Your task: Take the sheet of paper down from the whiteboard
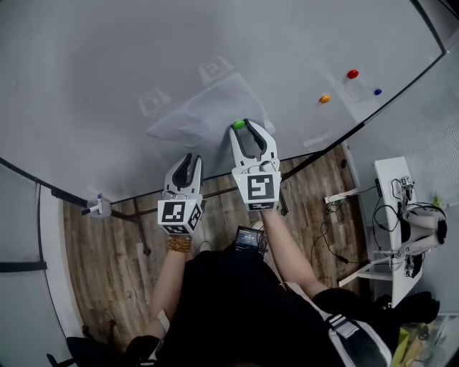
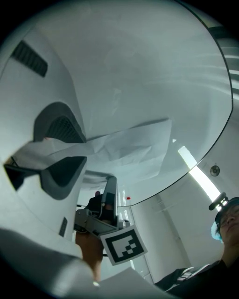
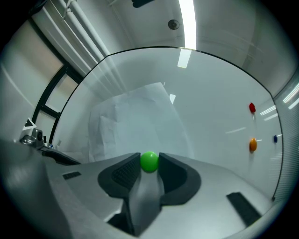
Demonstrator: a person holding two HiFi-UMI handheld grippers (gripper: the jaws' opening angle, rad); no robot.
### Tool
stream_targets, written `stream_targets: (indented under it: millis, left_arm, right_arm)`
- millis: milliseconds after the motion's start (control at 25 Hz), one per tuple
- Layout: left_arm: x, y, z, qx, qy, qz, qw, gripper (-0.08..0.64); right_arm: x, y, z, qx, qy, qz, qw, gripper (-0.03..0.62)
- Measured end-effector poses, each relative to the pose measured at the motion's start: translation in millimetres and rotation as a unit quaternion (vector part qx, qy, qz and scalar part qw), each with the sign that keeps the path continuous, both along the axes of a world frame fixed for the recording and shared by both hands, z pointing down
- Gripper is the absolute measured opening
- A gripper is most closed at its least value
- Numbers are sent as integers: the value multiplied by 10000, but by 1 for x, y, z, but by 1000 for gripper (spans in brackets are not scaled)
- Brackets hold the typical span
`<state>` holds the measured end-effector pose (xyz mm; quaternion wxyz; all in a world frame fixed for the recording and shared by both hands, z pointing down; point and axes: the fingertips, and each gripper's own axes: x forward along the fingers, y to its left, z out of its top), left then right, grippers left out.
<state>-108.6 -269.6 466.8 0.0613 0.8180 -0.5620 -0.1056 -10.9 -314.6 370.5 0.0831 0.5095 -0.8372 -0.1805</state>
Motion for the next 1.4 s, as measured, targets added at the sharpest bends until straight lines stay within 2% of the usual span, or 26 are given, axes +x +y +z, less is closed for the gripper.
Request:
stream_targets:
  millis: [200, 440, 880, 1040, 1240, 1400]
  left_arm:
    - [-4, -3, -2, 16, 66, 0, 10000, 107]
    - [-15, -6, -19, 385, 188, -84, 9990, 130]
    - [-7, -4, -24, 458, 260, 116, 9985, 130]
    - [-10, -5, -23, 428, 481, 92, 9979, 130]
    - [-14, -6, -17, 297, 1043, 180, 9939, 129]
    - [-15, -6, -19, 315, 1211, 285, 9917, 130]
  right_arm:
    - [0, 0, 0, -29, -13, -16, 10000, 123]
    - [-2, -3, -2, -31, -19, -60, 10000, 123]
    - [0, 0, -1, -45, -67, -44, 10000, 123]
    - [-1, -1, -1, -45, -61, -45, 10000, 123]
    - [0, -1, 0, -50, -41, -38, 10000, 123]
    - [0, -2, -1, -52, -53, -34, 10000, 123]
